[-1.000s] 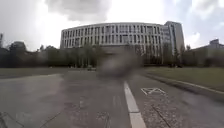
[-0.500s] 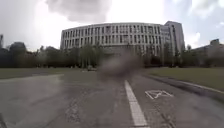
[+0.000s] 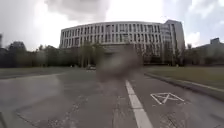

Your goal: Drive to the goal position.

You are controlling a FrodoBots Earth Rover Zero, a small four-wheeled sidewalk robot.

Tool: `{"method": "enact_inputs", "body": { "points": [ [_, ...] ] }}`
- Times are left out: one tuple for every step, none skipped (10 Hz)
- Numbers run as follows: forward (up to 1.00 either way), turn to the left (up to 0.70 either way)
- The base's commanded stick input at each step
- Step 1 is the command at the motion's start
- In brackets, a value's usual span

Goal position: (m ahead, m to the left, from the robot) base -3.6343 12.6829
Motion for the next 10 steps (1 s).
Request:
{"method": "enact_inputs", "body": {
  "points": [
    [0.70, 0.00],
    [0.70, 0.00],
    [0.70, 0.00],
    [0.70, 0.00],
    [0.70, 0.00],
    [0.70, 0.01],
    [0.70, 0.09],
    [0.70, 0.25],
    [0.70, 0.35],
    [0.70, 0.22]
  ]
}}
